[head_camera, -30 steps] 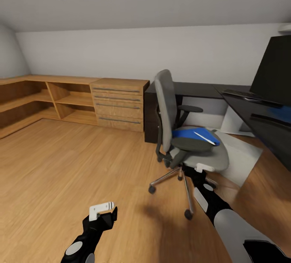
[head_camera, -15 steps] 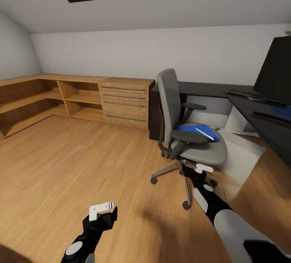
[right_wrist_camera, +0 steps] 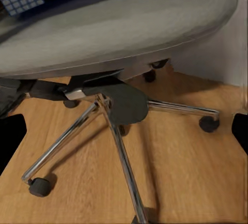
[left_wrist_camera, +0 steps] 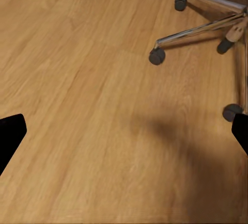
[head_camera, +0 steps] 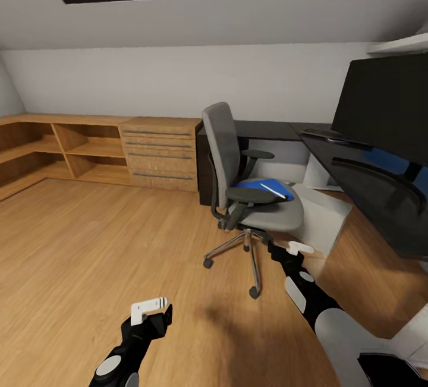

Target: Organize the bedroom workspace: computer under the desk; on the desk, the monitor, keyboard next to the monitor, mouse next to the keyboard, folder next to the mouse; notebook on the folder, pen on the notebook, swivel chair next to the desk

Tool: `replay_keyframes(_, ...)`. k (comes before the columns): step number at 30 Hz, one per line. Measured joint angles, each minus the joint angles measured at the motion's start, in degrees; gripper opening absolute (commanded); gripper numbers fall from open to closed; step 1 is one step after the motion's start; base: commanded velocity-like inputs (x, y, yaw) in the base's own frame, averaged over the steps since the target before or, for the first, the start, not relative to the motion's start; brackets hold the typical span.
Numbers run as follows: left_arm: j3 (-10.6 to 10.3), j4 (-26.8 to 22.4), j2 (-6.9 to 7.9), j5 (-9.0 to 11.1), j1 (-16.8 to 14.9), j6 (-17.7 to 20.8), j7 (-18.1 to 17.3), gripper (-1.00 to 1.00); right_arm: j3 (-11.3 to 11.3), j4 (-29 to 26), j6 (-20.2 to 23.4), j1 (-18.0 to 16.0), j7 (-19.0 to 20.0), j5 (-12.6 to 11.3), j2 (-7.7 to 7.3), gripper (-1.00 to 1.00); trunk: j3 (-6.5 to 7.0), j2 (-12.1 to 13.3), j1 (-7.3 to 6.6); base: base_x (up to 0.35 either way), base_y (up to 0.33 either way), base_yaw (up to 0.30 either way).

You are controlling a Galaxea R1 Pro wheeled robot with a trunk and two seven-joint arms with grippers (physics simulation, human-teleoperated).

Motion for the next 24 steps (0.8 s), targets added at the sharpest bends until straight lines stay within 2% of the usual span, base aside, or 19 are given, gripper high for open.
replay_keyframes(10, 0.4, -0.2, 0.01, 0.0, 0.0, 0.0, 0.0, 1.00, 0.0, 0.0, 0.0, 0.0, 0.0, -0.1, 0.00, 1.00, 0.09, 0.0, 0.00, 0.000, 0.000, -0.269)
replay_keyframes(15, 3.5, -0.4, -0.06, 0.2, 0.0, 0.0, -0.1, 1.00, 0.0, -0.1, 0.0, 0.0, 0.0, -0.2, -0.14, 1.00, 0.06, 0.0, 0.00, 0.000, 0.000, -0.062)
replay_keyframes(24, 4.0, -0.4, -0.07, 0.2, 0.0, 0.0, -0.2, 1.00, 0.0, -0.1, 0.0, 0.0, -0.1, -0.2, -0.08, 1.00, 0.06, 0.0, 0.00, 0.000, 0.000, -0.004)
